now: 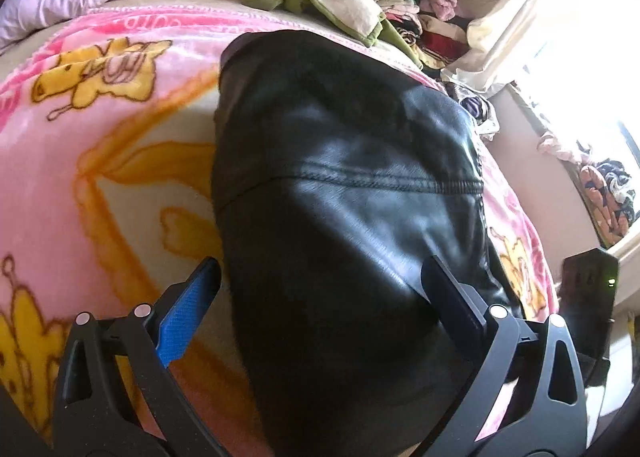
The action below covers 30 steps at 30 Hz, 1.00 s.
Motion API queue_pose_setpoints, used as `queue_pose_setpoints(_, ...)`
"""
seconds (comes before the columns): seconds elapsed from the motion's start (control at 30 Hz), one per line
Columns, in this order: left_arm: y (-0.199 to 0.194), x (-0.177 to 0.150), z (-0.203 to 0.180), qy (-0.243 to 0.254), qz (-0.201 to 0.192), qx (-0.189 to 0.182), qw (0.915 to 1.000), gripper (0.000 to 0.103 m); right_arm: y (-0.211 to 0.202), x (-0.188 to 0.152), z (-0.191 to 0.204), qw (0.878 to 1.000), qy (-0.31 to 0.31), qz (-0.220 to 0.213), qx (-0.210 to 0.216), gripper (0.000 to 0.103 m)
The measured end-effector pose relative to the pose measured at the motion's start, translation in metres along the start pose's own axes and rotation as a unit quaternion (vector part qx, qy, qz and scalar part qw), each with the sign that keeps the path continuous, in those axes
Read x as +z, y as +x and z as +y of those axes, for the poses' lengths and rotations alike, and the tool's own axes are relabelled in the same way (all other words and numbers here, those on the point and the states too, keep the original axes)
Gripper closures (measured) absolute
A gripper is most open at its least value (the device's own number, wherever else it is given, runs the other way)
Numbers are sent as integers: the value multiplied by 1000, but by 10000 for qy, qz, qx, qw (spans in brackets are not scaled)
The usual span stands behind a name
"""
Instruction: Fold large clothes
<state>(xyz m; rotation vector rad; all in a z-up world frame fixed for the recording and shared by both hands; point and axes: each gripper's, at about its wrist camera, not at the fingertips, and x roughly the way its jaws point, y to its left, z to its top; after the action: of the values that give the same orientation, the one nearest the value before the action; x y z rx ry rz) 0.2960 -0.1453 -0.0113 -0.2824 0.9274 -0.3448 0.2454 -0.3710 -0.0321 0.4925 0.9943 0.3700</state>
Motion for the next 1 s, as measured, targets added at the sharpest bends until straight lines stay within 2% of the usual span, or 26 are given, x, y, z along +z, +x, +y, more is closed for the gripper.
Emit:
queue_pose_setpoints(0.07, -3, -4, -2, 142, -29, 111, 9998, 9, -7, -3, 2, 9992, -17, -256, -320, 24)
queue_pose_setpoints(0.1, -3, -5, -2, 172, -37, 129, 9998, 9, -11, -4, 4, 9975, -71, -381, -587, 13)
queue_pose_setpoints(0.13, -4, -7, -2, 190, -31, 123, 9997, 9, -15, -5, 6, 9954, -162, -473, -816, 10)
queue_pose_setpoints(0.3, -7, -8, -1, 183, -90, 118, 9997, 9, -41, -6, 27, 9854, -675, -724, -1384, 8)
queue_pose_setpoints(0.43, -7, -9, -2, 184, -88, 119, 9997, 9, -66, 7, 50, 9703, -1191, -1308, -1647, 8)
queue_pose_setpoints(0.5, -6, -10, -4, 222, -75, 125, 9996, 9, -69, 21, 57, 9662, -1305, -1456, -1681, 8)
queue_pose_setpoints(0.6, -4, -13, -9, 318, -65, 136, 9994, 9, -53, 51, 63, 9695, -1426, -1258, -1543, 10)
queue_pose_setpoints(0.7, -6, -14, -12, 394, -103, 175, 9990, 9, -26, 75, 67, 9732, -1415, -918, -1562, 24)
queue_pose_setpoints(0.73, -7, -14, -12, 416, -102, 173, 9989, 9, -13, 82, 66, 9744, -1407, -784, -1569, 36)
queue_pose_setpoints(0.77, -7, -15, -13, 429, -101, 174, 9989, 9, -3, 84, 66, 9751, -1392, -682, -1589, 53)
queue_pose_setpoints(0.8, -7, -15, -13, 446, -101, 175, 9988, 10, 7, 87, 63, 9759, -1360, -574, -1606, 84)
queue_pose_setpoints(0.83, -8, -15, -14, 471, -96, 176, 9987, 9, 12, 89, 60, 9786, -1267, -534, -1532, 86)
queue_pose_setpoints(0.9, -9, -15, -15, 511, -109, 127, 9986, 9, -3, 87, 54, 9855, -1092, -800, -1020, 87)
queue_pose_setpoints(0.93, -9, -15, -16, 498, -108, 71, 9987, 9, -9, 86, 50, 9865, -1033, -907, -893, 88)
queue_pose_setpoints(1.0, -7, -16, -18, 523, -86, 90, 9986, 9, -12, 82, 42, 9847, -1014, -960, -1042, 88)
